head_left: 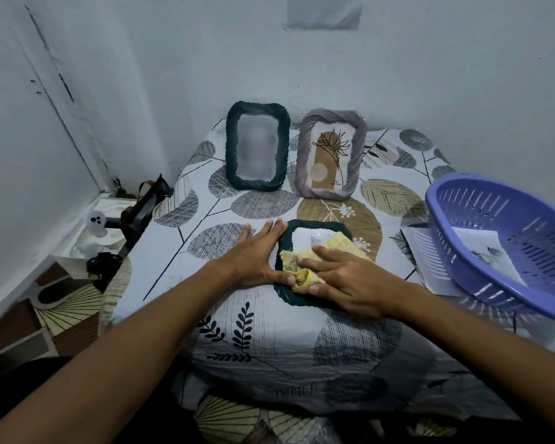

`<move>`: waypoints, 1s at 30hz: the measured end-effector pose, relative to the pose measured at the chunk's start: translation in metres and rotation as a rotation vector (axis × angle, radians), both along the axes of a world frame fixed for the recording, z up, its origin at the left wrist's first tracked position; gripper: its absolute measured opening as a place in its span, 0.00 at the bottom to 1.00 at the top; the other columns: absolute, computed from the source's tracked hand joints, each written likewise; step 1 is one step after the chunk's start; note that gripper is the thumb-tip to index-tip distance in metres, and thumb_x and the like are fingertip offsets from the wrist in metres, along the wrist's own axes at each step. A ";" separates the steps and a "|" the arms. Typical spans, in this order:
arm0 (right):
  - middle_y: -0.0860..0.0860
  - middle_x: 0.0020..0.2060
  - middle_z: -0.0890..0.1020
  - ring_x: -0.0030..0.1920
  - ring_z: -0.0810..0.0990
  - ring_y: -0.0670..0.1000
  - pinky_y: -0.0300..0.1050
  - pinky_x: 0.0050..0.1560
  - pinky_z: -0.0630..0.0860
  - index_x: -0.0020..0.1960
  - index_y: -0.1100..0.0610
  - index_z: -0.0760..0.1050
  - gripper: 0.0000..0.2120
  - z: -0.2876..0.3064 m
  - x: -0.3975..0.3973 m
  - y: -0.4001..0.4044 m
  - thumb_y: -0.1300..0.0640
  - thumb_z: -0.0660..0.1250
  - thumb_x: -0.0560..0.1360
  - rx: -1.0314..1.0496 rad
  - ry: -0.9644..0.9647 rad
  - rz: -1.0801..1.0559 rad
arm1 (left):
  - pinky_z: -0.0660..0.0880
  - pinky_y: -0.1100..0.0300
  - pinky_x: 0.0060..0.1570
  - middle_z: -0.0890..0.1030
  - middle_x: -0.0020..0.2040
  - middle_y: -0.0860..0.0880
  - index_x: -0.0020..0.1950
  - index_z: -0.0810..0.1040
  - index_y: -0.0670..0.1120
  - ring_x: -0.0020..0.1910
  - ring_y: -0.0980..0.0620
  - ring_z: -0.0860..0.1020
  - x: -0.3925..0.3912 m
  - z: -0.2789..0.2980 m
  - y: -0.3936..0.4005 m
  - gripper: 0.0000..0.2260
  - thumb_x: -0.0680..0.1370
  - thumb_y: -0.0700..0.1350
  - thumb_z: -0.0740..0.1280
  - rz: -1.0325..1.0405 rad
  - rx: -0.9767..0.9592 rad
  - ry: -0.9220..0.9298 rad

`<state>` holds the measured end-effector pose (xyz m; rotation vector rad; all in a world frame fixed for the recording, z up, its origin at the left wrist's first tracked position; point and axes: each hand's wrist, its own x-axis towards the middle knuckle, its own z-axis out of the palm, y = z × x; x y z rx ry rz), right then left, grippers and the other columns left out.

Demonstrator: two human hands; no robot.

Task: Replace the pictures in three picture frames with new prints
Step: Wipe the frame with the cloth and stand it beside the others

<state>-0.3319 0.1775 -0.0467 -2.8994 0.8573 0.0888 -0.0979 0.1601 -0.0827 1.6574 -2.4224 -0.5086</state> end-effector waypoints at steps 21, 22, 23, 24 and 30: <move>0.47 0.72 0.69 0.76 0.60 0.54 0.47 0.74 0.59 0.65 0.53 0.76 0.35 0.001 -0.024 0.002 0.35 0.41 0.78 0.005 -0.063 -0.019 | 0.37 0.45 0.74 0.45 0.79 0.47 0.78 0.41 0.47 0.77 0.54 0.41 0.001 -0.002 -0.002 0.55 0.64 0.74 0.63 -0.001 0.001 0.018; 0.46 0.71 0.69 0.76 0.60 0.53 0.48 0.73 0.61 0.64 0.53 0.77 0.36 0.001 -0.030 0.001 0.34 0.40 0.78 -0.004 -0.055 -0.031 | 0.37 0.45 0.74 0.45 0.79 0.47 0.78 0.41 0.47 0.77 0.54 0.41 0.002 -0.002 -0.001 0.57 0.62 0.76 0.62 -0.003 0.004 0.022; 0.46 0.71 0.70 0.75 0.60 0.52 0.48 0.72 0.62 0.62 0.54 0.78 0.37 0.002 -0.034 0.001 0.34 0.39 0.78 -0.017 -0.042 -0.040 | 0.37 0.45 0.74 0.45 0.79 0.47 0.78 0.41 0.47 0.77 0.54 0.41 0.002 -0.003 -0.001 0.59 0.59 0.79 0.59 -0.003 0.006 0.024; 0.46 0.70 0.71 0.75 0.61 0.52 0.47 0.72 0.63 0.60 0.54 0.80 0.38 0.002 -0.036 0.000 0.33 0.38 0.78 -0.039 -0.031 -0.046 | 0.37 0.46 0.74 0.45 0.79 0.47 0.78 0.41 0.48 0.77 0.54 0.41 0.002 -0.003 -0.001 0.60 0.58 0.80 0.57 -0.002 0.007 0.023; 0.47 0.71 0.71 0.74 0.64 0.56 0.49 0.65 0.70 0.58 0.56 0.80 0.48 0.006 -0.024 -0.021 0.31 0.29 0.73 -0.186 0.078 -0.201 | 0.37 0.45 0.74 0.44 0.79 0.47 0.78 0.40 0.48 0.77 0.53 0.40 0.001 -0.001 0.000 0.55 0.65 0.73 0.64 -0.006 0.007 0.022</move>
